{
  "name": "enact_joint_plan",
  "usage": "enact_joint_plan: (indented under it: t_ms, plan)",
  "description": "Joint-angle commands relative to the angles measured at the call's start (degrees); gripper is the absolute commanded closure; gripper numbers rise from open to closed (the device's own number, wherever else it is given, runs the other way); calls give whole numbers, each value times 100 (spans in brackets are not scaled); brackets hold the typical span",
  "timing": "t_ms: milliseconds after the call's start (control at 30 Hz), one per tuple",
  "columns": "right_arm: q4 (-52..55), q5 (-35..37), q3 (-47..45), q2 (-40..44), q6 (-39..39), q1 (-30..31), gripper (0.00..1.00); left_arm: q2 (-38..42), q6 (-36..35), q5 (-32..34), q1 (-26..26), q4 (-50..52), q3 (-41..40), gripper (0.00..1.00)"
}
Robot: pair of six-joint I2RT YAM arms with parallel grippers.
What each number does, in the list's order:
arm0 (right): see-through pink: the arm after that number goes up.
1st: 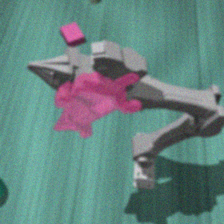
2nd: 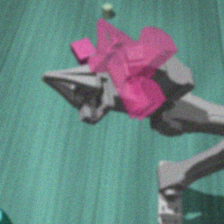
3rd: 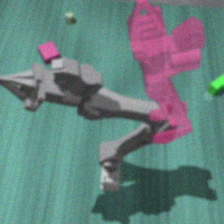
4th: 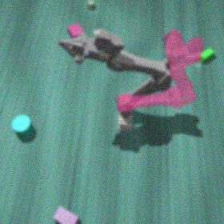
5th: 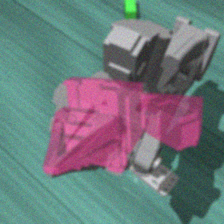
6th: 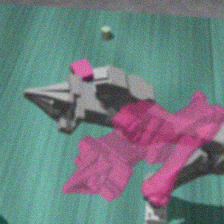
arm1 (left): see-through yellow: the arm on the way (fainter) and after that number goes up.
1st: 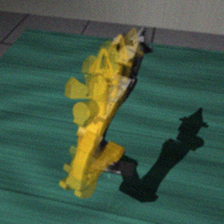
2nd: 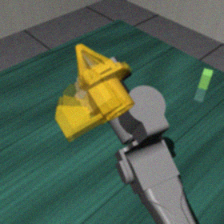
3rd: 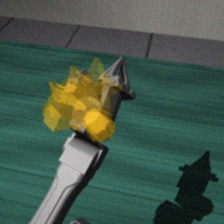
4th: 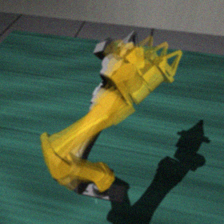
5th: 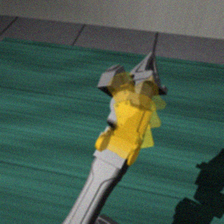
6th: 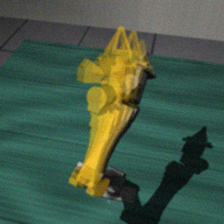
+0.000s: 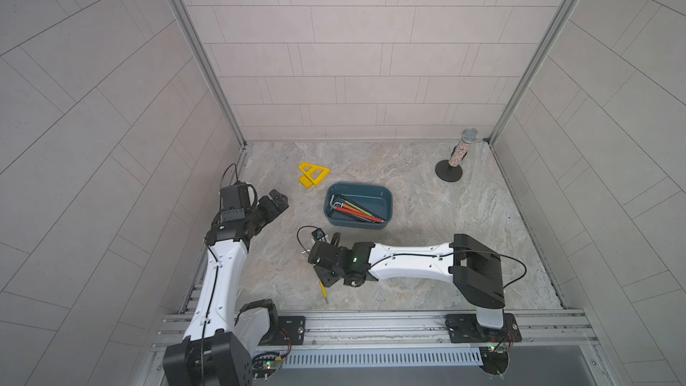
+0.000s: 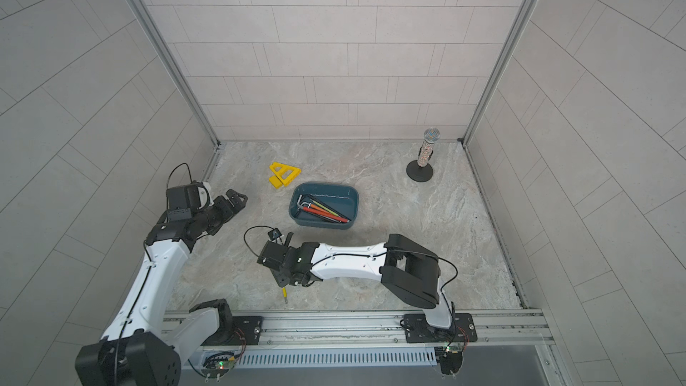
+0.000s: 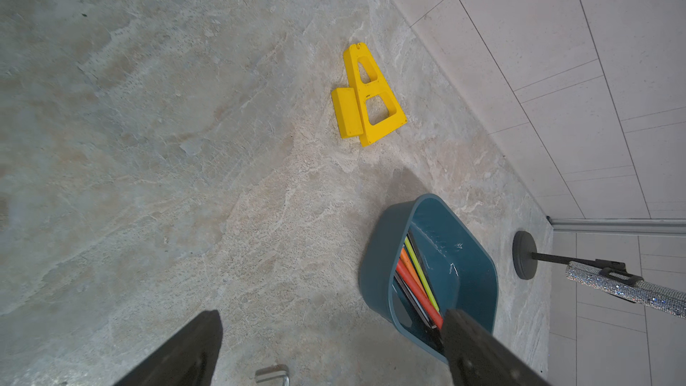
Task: Put the hex key on the desktop into the storage box
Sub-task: Pick up the Allen key from the center of the board.
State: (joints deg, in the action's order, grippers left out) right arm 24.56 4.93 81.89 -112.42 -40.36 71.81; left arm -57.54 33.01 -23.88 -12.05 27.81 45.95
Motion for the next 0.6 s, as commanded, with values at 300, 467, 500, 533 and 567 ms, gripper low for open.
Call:
enact_joint_plan:
  t_ms: [300, 467, 500, 533, 567]
  plan:
    - [548, 87, 803, -839, -120, 151, 45, 17, 140, -103, -215, -17, 102, 0]
    - [539, 137, 882, -1003, -174, 158, 47, 30, 161, -178, -314, -56, 76, 0]
    - [539, 149, 882, -1026, -182, 155, 47, 23, 173, -194, -324, -65, 72, 0]
    - [537, 157, 882, -1051, -198, 158, 48, 23, 178, -217, -340, -79, 66, 0]
    - [535, 173, 876, -1077, -216, 158, 48, 17, 183, -239, -354, -90, 64, 0]
